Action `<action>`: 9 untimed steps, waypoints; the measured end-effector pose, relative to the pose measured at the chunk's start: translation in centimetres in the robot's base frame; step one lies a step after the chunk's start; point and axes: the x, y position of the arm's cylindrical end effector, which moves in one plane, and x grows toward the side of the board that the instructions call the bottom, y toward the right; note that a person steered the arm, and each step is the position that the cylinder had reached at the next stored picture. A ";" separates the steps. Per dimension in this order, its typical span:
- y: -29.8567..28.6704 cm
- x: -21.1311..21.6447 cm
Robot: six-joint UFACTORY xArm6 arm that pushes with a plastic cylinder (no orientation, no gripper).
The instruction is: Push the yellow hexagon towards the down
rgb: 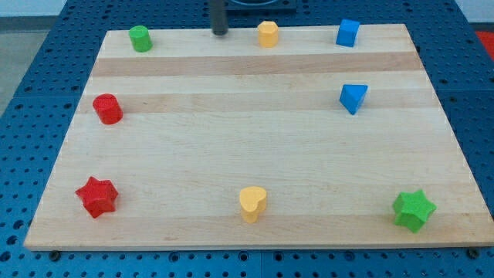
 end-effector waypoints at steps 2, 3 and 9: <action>10.6 1.6; 14.1 4.7; 12.7 4.8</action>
